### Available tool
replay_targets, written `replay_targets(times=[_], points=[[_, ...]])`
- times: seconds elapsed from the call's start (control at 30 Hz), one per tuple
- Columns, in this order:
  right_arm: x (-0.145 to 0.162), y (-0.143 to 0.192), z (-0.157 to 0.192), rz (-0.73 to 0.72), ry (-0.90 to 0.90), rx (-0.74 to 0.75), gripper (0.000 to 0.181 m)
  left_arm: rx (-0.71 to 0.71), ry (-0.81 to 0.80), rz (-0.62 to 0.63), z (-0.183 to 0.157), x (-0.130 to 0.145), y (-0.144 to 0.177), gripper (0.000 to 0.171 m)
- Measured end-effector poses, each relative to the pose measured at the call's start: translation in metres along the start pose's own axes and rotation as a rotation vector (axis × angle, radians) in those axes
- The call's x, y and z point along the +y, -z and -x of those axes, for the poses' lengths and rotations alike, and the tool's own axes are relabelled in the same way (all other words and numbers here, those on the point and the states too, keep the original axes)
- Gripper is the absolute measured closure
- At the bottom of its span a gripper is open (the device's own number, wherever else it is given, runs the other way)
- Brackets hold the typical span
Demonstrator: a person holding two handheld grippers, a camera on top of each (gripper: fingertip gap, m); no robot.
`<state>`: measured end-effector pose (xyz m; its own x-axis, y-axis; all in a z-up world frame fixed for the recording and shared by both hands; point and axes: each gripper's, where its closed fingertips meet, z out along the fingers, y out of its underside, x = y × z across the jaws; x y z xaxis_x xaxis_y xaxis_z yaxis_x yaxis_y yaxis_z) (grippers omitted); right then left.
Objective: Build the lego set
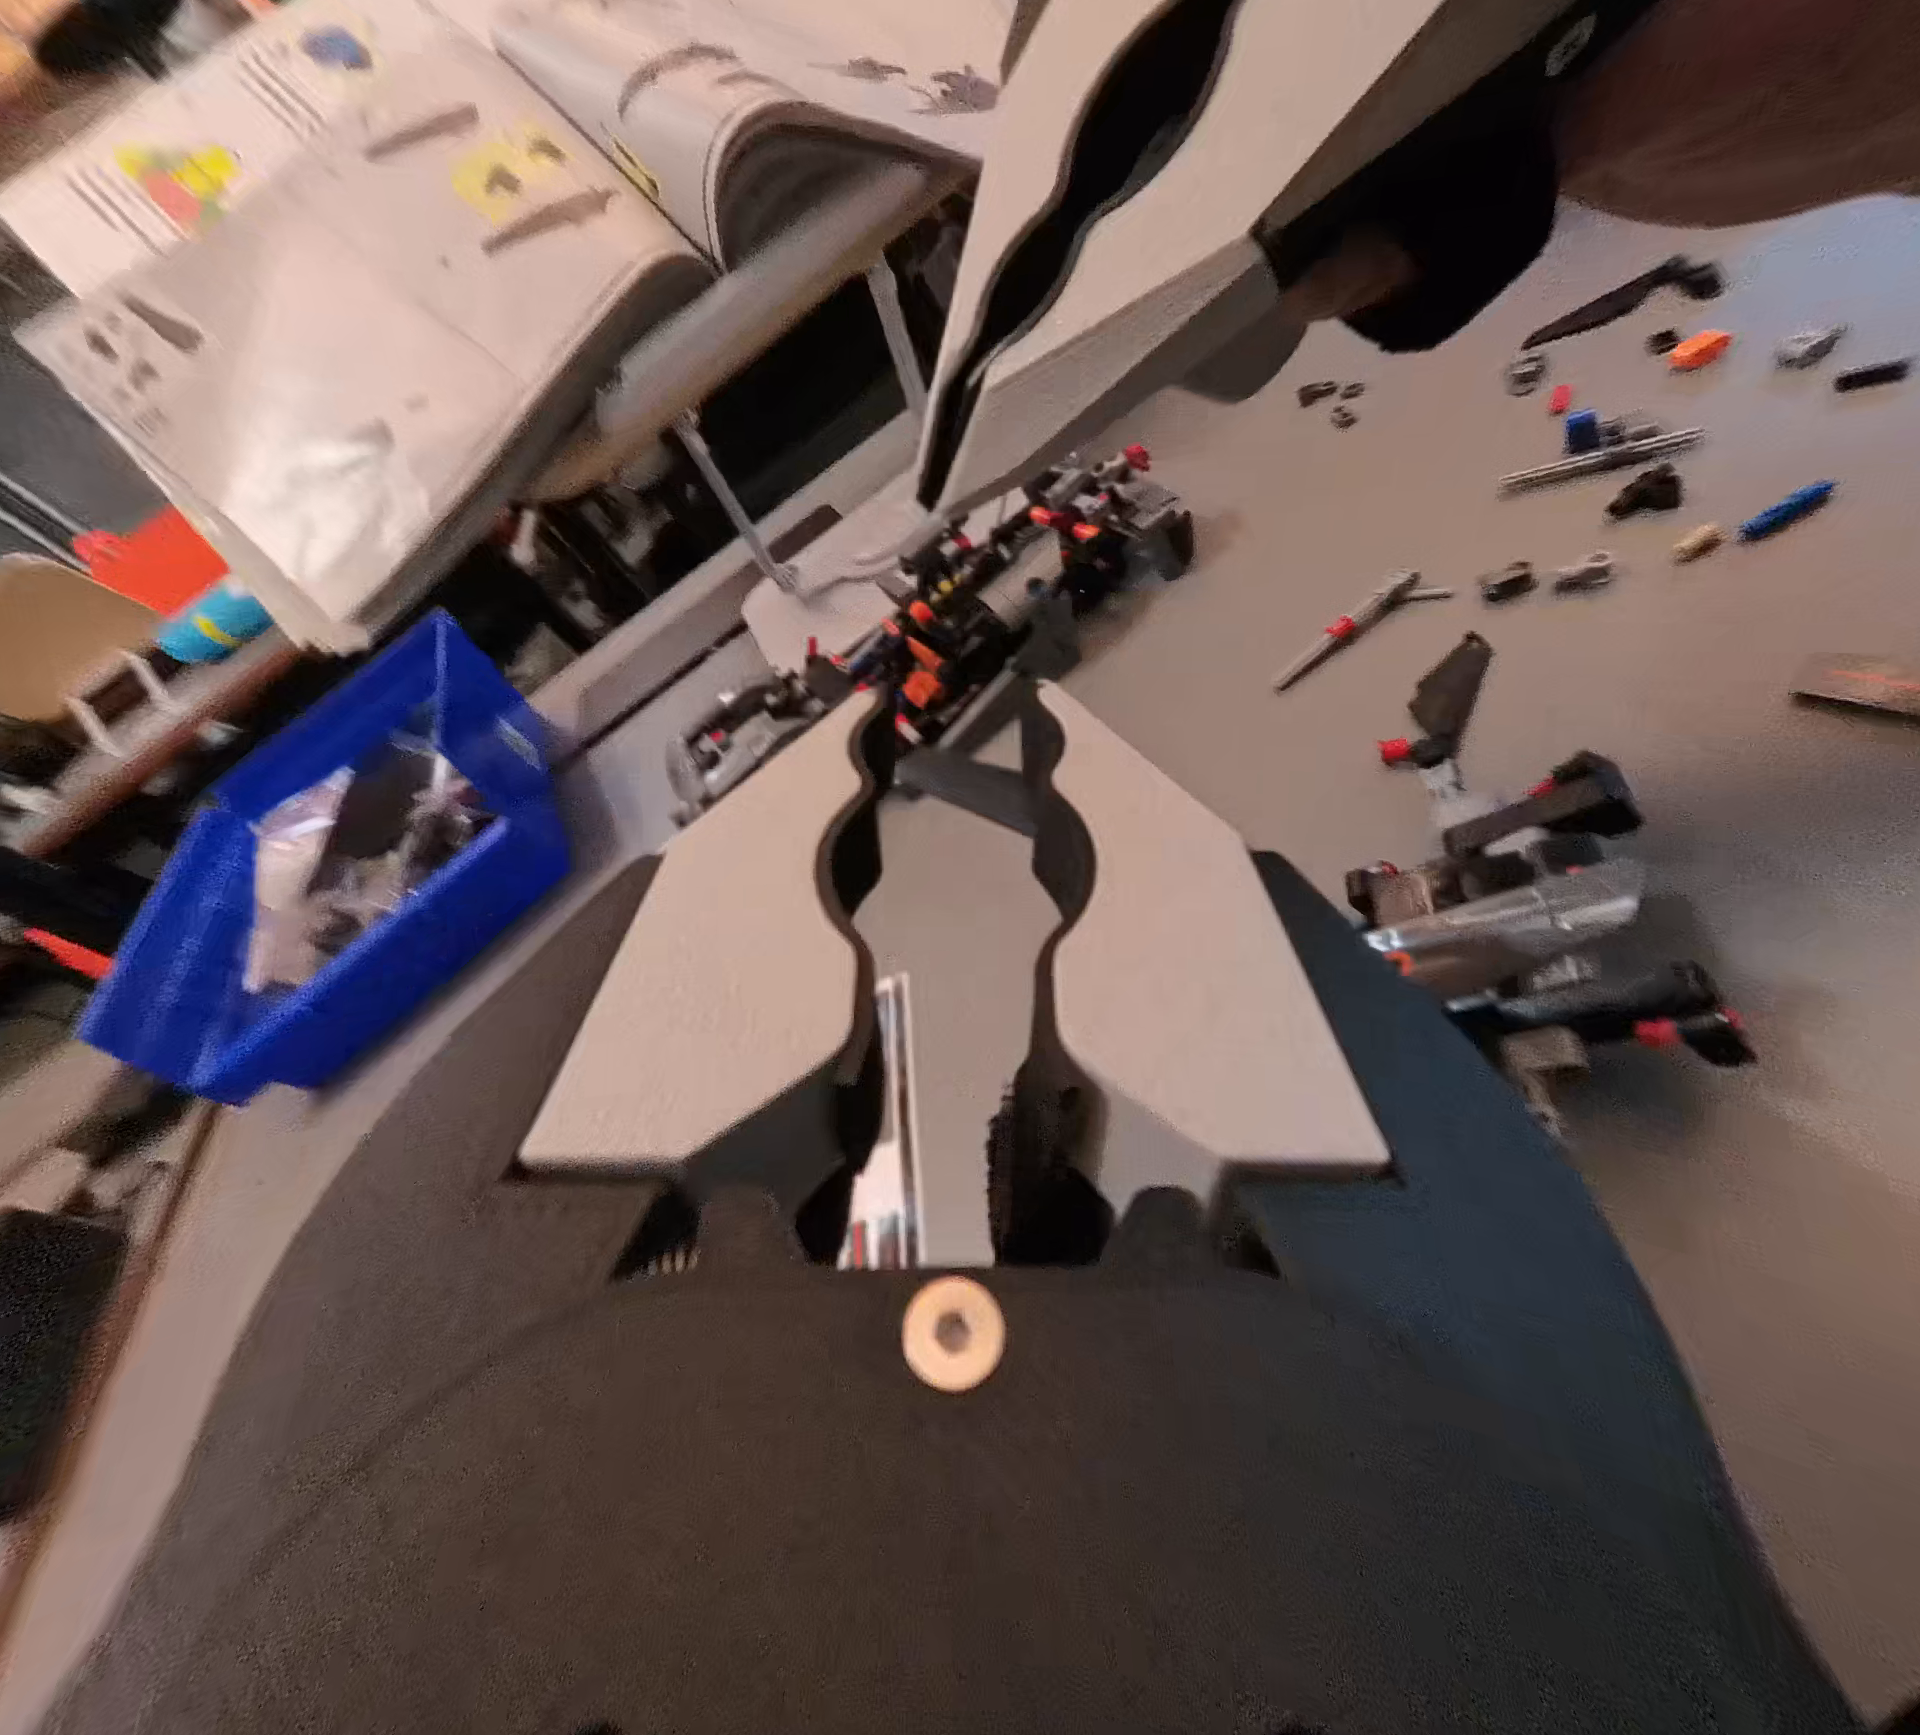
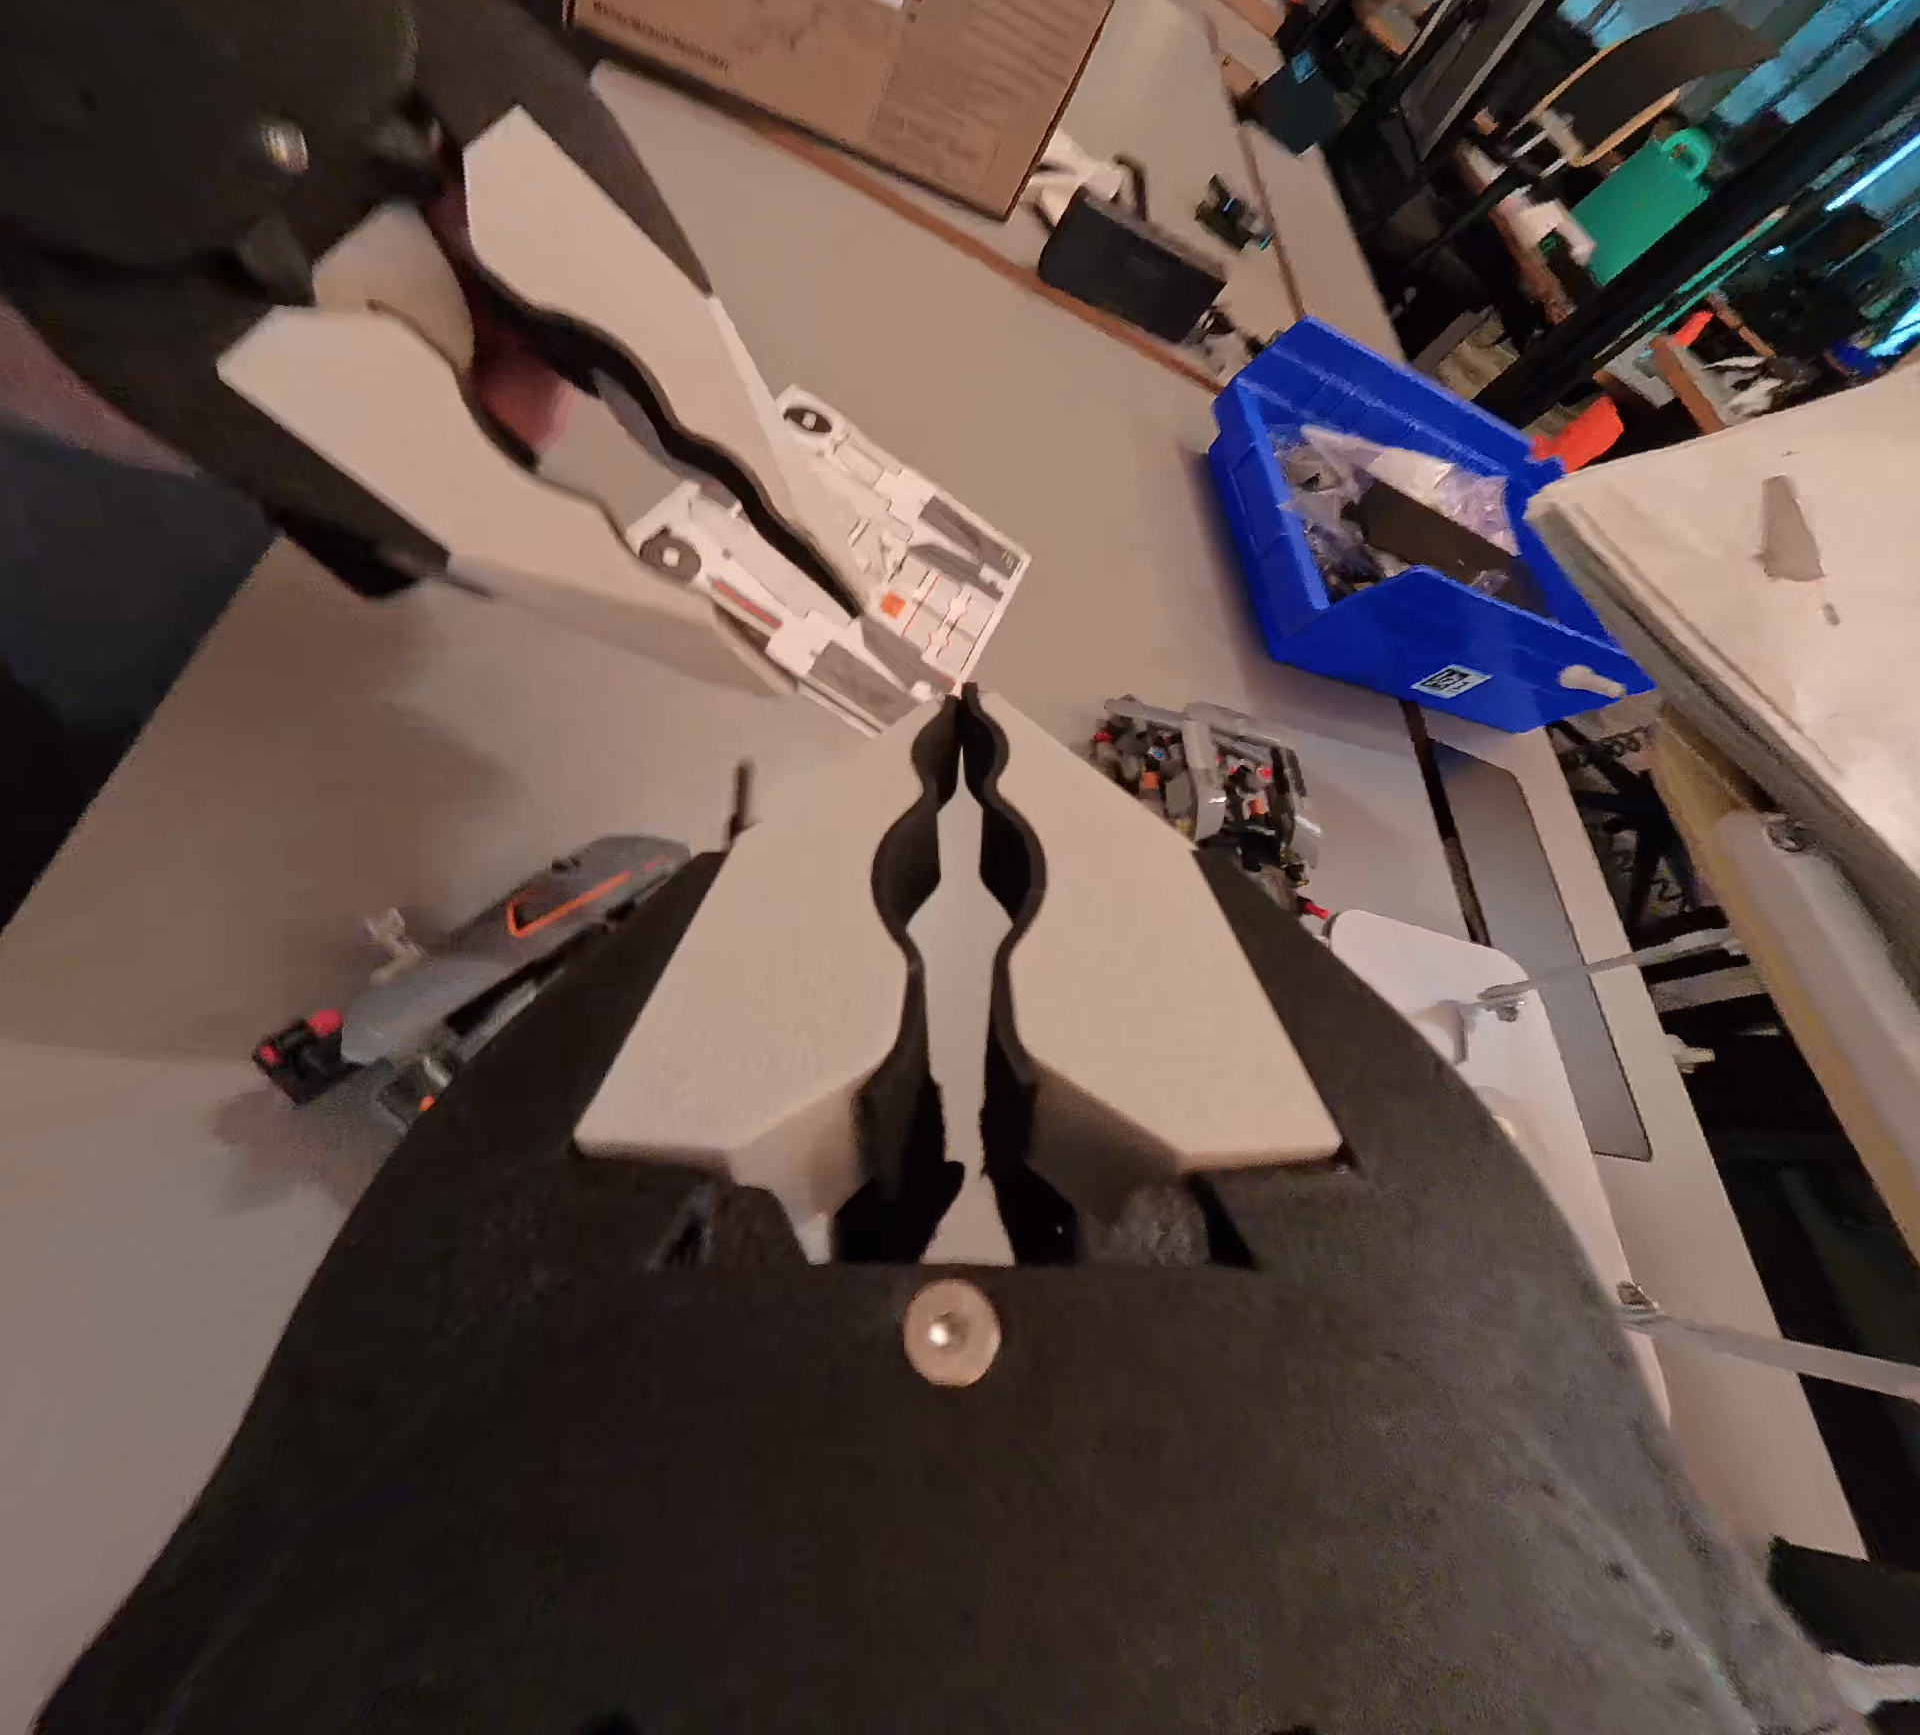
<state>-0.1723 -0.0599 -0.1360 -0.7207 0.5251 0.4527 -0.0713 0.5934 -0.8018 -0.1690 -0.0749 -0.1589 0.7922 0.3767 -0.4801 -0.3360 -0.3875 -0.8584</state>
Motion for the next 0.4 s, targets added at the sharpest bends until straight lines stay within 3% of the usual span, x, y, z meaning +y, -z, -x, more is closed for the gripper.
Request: replay_targets(times=[0.1, 0.23, 0.4], points=[[0.007, -0.009, 0.008, 0.034, 0.022, -0.050, 0.181, 0.054, 0.064, 0.025, -0.005, 0.015, 0.003, 0.171], [0.016, -0.015, 0.018, 0.081, 0.009, -0.092, 0.181, 0.139, 0.167, 0.080, -0.013, 0.046, -0.002, 0.171], [0.036, -0.008, 0.022, 0.135, -0.048, -0.115, 0.181, 0.176, 0.248, 0.212, 0.009, 0.090, 0.022, 0.166]])
